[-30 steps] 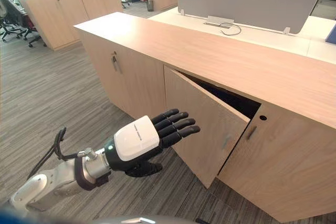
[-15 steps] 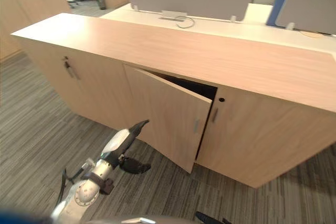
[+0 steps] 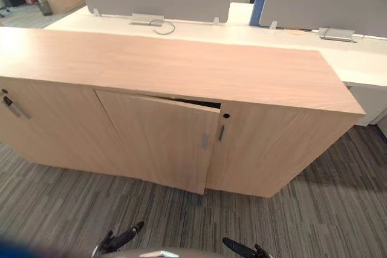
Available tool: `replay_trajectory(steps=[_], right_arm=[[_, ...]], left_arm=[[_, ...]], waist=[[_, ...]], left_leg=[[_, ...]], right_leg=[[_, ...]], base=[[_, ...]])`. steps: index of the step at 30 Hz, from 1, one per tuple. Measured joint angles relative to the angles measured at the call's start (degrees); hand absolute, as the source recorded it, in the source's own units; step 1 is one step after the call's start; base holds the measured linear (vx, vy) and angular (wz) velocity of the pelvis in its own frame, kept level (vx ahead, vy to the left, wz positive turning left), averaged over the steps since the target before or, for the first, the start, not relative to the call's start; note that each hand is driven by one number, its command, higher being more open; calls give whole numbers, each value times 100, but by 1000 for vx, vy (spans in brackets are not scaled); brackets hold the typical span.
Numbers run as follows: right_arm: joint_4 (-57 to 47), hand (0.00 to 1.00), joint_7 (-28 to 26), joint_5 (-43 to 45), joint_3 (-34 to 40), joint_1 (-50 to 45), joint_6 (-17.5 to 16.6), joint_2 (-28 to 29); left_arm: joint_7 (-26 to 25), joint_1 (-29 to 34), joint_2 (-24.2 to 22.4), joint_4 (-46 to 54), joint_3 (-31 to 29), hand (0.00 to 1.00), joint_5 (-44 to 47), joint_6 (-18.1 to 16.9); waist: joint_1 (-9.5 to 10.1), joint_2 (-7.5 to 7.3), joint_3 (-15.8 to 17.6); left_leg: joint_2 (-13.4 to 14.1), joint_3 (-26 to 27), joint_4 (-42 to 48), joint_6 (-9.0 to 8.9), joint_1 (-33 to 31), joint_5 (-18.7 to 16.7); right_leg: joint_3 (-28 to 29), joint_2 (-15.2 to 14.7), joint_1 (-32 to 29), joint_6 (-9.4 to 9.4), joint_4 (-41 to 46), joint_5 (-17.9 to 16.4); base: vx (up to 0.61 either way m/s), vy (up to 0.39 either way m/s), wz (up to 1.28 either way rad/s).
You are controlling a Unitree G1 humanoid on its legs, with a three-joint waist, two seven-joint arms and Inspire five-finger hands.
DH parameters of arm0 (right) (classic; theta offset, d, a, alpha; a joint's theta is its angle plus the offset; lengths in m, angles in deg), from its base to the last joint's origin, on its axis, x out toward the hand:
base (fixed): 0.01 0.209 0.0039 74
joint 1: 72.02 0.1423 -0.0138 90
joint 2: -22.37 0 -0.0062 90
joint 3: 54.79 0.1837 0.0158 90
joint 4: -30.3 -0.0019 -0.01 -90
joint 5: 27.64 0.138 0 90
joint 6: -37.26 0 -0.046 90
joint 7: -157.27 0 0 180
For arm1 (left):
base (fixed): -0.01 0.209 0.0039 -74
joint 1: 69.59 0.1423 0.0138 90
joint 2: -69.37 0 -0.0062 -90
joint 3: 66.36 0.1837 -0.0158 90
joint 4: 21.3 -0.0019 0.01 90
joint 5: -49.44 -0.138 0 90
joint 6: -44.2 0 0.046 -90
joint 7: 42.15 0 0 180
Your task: Walk over to the cabinet, pick up the folder, carry it to the office cabinet, place the folder inside the office cabinet, then close the office cabinet door
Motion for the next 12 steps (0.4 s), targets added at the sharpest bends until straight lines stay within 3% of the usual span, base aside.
replay_trajectory(steps=[6, 12], right_arm=[[249, 100, 6, 199, 306, 10, -41, -50], [504, 100, -34, 229, 519, 24, 19, -69]], left_arm=[[57, -48, -11, -478, -122, 100, 527, -31], [650, -151, 248, -748, 267, 100, 612, 69]], waist=[[-25, 86, -116], [-104, 27, -81]], left_leg=[[99, -7, -567, -80, 335, 240], [207, 17, -755, -135, 527, 332]], right_leg=[[-46, 85, 86, -49, -136, 53], [-29, 192, 258, -117, -322, 173]], base=[[22, -34, 0], [-41, -26, -3]])
